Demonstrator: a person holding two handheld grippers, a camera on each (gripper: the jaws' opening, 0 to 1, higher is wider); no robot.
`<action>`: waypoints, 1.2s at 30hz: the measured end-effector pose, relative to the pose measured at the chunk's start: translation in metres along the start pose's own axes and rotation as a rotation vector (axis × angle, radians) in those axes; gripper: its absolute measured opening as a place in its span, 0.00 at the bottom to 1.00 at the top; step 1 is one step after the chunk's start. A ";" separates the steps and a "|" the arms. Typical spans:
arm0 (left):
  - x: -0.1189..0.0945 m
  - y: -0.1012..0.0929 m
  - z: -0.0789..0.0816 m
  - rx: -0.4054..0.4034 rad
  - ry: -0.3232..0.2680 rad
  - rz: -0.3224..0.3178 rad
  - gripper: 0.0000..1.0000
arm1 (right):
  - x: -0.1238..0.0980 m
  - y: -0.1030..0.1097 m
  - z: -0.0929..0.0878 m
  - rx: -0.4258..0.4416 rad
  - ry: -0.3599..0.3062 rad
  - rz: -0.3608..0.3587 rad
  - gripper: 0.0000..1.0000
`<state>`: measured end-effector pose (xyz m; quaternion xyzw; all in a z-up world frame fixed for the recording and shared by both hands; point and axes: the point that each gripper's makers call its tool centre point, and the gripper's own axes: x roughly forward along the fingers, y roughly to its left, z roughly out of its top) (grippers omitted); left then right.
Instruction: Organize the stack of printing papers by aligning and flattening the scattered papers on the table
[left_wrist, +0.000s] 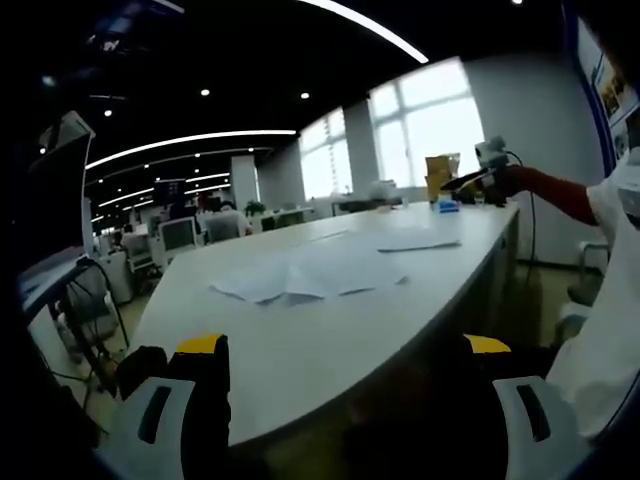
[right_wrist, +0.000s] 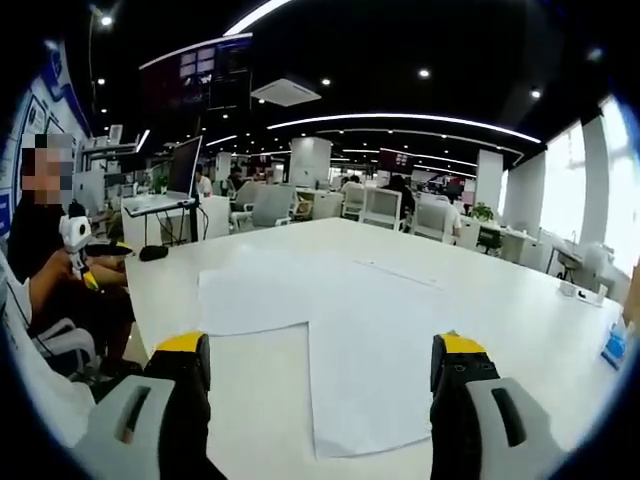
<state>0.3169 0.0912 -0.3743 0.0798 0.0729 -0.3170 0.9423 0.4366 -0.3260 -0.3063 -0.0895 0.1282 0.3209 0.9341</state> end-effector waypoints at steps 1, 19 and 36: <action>0.000 0.000 0.000 -0.001 0.000 0.000 0.97 | 0.001 0.000 0.000 -0.001 0.001 0.000 0.86; -0.001 -0.001 -0.002 -0.006 0.000 0.000 0.97 | 0.012 0.003 0.000 -0.009 0.018 0.013 0.86; -0.005 -0.001 -0.001 -0.006 -0.005 0.005 0.97 | 0.026 0.002 -0.001 -0.002 0.034 0.019 0.86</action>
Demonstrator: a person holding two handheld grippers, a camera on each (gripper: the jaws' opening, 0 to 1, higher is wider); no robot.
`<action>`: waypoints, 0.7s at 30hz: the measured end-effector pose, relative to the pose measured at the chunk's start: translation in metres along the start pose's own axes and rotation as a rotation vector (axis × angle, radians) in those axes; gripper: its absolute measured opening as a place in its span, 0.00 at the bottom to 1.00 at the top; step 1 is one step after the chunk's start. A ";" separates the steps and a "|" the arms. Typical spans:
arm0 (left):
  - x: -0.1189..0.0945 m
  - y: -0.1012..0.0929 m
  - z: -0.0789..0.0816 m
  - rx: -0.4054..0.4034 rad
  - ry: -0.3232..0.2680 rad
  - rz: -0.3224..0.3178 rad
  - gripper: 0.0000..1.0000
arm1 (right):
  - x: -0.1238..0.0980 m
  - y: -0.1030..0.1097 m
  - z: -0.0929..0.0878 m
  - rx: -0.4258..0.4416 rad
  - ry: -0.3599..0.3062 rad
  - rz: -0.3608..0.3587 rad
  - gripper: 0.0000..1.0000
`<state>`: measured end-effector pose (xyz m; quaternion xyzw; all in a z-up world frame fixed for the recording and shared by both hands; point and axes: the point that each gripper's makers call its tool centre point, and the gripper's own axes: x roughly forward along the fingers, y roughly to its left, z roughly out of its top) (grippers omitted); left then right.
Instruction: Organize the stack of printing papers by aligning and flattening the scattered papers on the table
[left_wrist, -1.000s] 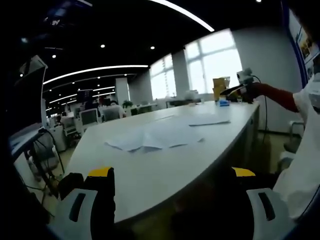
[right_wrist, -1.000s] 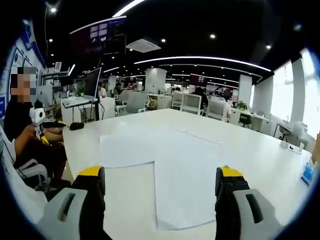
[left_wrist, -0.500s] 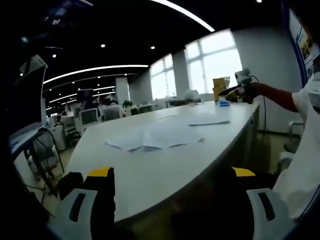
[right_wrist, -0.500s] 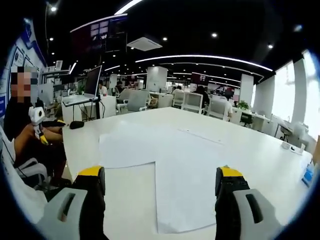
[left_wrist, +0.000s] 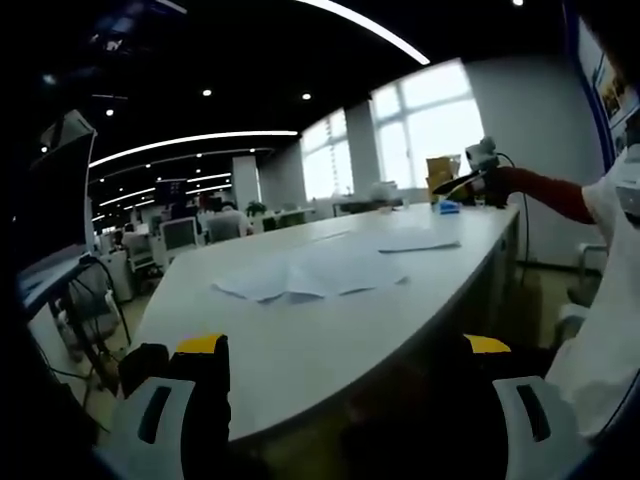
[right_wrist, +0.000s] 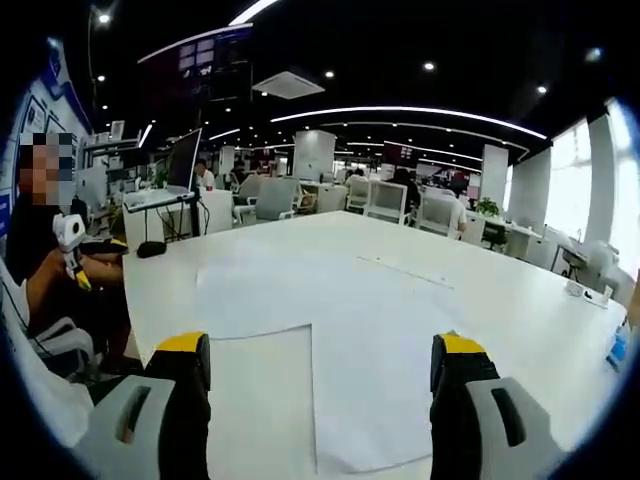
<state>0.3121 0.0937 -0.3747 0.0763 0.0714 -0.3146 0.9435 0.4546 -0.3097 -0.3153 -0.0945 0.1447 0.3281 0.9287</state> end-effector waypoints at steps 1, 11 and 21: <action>0.000 0.000 0.000 0.000 0.000 0.001 0.97 | 0.000 0.001 0.000 -0.001 0.001 -0.001 0.86; -0.002 0.001 0.000 -0.001 0.001 0.003 0.97 | 0.005 0.000 0.000 0.001 0.004 0.000 0.86; -0.002 0.000 -0.002 -0.001 0.006 0.003 0.97 | 0.008 -0.001 -0.002 0.005 0.009 -0.001 0.86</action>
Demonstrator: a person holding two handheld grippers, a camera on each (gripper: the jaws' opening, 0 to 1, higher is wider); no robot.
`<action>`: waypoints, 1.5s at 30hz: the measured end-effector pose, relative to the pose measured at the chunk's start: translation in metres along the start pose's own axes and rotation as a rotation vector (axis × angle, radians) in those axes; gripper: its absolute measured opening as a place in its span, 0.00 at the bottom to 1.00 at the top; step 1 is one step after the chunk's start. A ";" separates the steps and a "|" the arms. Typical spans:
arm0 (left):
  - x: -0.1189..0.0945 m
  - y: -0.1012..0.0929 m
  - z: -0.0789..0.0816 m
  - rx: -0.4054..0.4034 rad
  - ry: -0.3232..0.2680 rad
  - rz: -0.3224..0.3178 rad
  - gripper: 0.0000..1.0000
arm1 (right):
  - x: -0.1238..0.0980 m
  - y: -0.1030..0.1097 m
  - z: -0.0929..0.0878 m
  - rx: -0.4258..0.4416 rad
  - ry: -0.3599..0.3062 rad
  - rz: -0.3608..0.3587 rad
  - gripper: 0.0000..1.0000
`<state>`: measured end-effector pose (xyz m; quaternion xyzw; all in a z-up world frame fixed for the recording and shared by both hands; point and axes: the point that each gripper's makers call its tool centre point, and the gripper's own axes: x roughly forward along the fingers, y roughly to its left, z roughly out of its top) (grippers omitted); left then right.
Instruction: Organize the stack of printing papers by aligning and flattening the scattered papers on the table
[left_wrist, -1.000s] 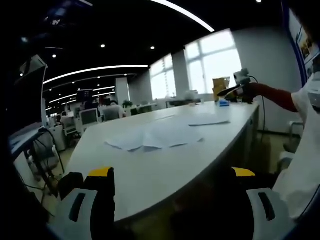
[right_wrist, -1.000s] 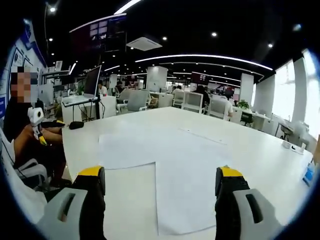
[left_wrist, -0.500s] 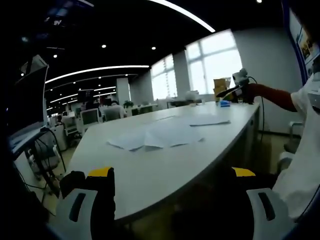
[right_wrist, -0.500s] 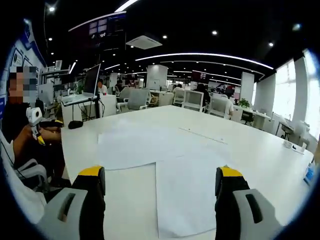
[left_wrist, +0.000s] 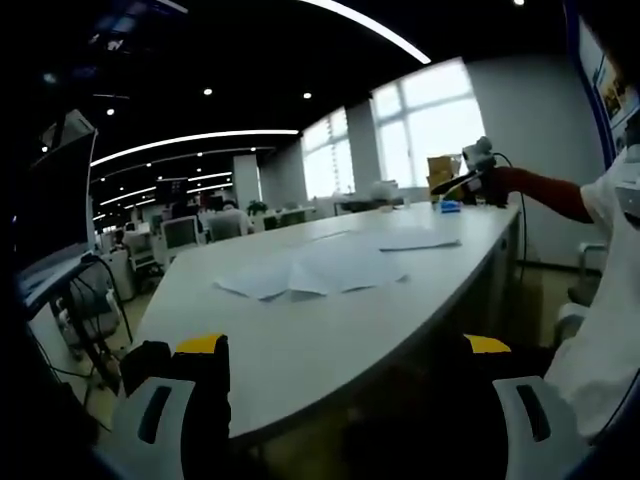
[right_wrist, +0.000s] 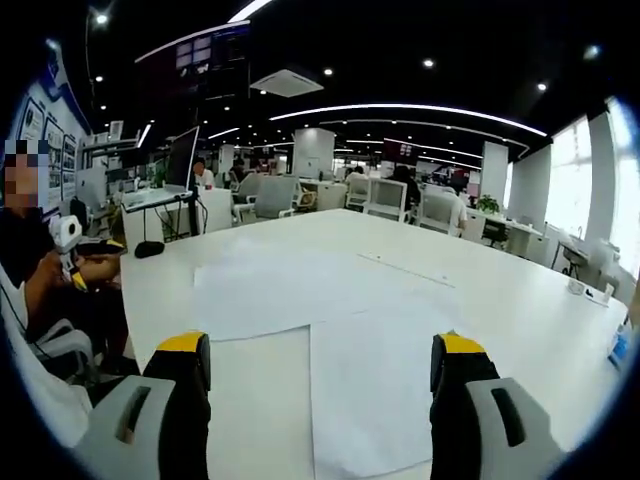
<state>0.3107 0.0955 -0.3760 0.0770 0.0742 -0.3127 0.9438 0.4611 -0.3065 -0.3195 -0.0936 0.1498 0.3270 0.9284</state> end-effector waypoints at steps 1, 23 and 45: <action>0.000 0.000 0.000 0.000 -0.001 0.000 0.97 | 0.000 0.000 0.000 0.000 0.000 0.001 0.86; -0.002 -0.002 0.001 0.001 0.002 0.006 0.97 | 0.012 -0.003 -0.004 0.001 0.018 0.007 0.86; -0.012 0.005 0.001 -0.004 -0.005 0.028 0.97 | 0.025 0.004 -0.007 0.002 0.029 0.020 0.86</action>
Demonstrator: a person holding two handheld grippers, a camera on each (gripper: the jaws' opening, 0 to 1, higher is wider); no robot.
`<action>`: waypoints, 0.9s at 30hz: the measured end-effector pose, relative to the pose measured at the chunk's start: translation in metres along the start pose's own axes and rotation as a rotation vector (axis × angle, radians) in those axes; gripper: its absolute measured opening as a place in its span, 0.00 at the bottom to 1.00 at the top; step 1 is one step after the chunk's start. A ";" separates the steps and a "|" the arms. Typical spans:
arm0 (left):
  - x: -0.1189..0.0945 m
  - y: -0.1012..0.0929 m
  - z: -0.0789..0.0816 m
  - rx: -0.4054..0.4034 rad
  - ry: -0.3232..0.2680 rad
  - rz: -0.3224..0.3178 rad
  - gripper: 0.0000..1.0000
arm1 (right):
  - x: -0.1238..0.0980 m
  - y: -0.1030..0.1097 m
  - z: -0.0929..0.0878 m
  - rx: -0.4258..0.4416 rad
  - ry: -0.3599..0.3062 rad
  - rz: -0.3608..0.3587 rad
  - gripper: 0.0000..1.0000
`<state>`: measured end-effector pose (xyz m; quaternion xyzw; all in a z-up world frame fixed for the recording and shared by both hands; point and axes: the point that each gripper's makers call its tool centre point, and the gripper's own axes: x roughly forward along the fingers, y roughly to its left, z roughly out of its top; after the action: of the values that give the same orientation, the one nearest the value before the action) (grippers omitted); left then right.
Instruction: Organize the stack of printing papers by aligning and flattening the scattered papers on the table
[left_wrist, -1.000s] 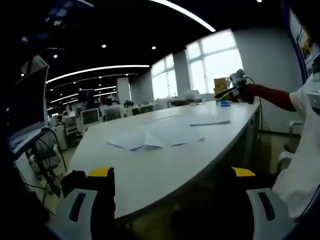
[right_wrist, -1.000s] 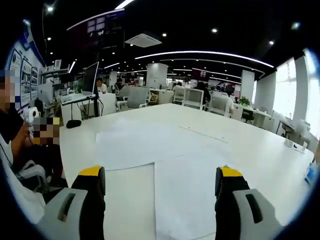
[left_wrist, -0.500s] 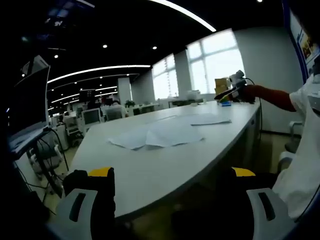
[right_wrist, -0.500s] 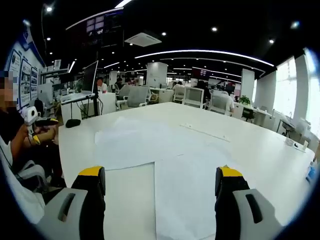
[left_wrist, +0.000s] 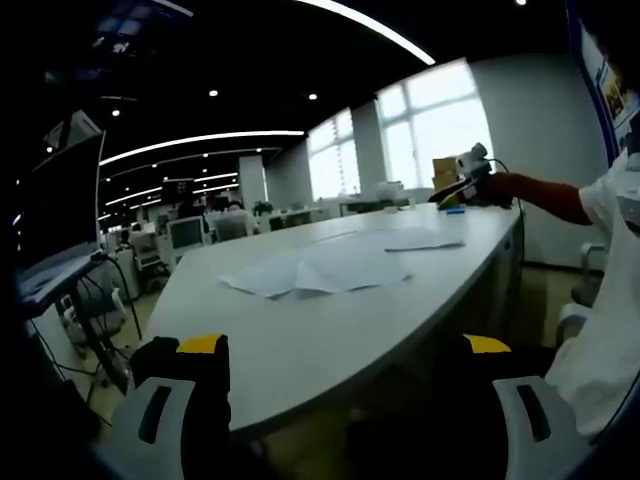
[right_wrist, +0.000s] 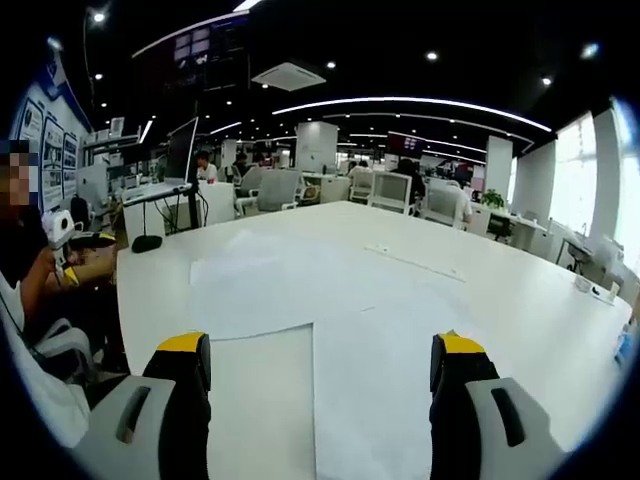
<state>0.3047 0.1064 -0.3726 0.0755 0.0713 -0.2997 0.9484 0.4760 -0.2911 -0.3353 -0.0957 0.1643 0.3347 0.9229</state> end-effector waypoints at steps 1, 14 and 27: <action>0.000 0.000 0.000 -0.001 0.001 -0.001 0.97 | 0.000 0.000 0.000 0.000 0.001 0.000 0.86; 0.000 0.001 -0.001 -0.001 0.004 -0.004 0.97 | 0.004 -0.002 0.000 -0.001 0.010 0.001 0.86; 0.004 0.000 -0.001 -0.001 0.006 -0.011 0.97 | 0.009 -0.003 0.001 -0.004 0.020 0.007 0.86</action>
<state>0.3079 0.1043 -0.3746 0.0755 0.0745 -0.3045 0.9466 0.4845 -0.2874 -0.3380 -0.1004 0.1733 0.3375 0.9198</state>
